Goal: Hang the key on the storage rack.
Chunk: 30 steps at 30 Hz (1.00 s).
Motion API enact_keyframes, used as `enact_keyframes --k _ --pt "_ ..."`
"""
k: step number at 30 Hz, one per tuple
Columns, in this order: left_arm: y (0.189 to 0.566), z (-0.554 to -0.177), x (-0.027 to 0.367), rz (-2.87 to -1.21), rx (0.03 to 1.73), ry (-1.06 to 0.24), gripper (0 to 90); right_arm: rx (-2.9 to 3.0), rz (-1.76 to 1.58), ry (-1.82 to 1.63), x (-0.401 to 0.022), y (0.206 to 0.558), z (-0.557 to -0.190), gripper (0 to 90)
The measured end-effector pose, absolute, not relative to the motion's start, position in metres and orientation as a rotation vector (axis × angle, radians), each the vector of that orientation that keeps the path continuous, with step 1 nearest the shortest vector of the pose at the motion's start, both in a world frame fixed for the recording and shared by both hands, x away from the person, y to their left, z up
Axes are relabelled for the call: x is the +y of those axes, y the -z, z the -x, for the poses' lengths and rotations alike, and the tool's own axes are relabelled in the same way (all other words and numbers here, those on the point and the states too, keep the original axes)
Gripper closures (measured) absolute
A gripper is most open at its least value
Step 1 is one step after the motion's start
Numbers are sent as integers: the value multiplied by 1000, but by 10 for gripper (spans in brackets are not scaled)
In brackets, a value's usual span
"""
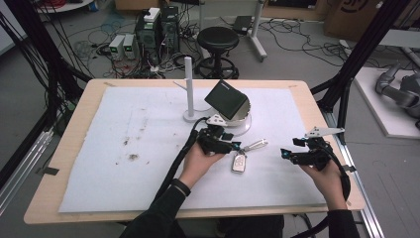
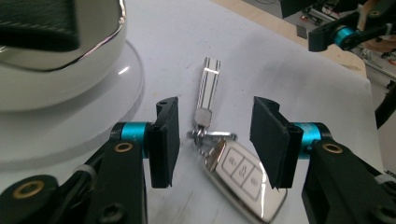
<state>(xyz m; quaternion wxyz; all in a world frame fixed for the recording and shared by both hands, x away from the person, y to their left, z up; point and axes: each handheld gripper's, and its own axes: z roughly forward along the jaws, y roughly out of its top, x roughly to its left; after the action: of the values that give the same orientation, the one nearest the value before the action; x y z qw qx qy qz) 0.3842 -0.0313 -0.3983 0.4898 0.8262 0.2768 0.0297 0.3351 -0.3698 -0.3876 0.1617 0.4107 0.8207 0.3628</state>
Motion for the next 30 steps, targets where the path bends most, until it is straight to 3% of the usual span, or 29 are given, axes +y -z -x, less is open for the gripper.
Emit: enact_keyframes --k 14,23,27,30 --pt "425 -421 -83 -2196 722 -20 609 2302 -1222 -1042 -390 385 -320 292" --pt "433 -415 -93 -2268 658 27 700 2296 -1226 -1045 -391 385 -319 292" --pt "433 -411 -97 -2289 641 -27 707 2299 -1223 -1040 -390 384 -320 292" --pt "433 -411 -96 -2292 635 -31 765 2299 -1219 -1040 -390 384 -319 292"
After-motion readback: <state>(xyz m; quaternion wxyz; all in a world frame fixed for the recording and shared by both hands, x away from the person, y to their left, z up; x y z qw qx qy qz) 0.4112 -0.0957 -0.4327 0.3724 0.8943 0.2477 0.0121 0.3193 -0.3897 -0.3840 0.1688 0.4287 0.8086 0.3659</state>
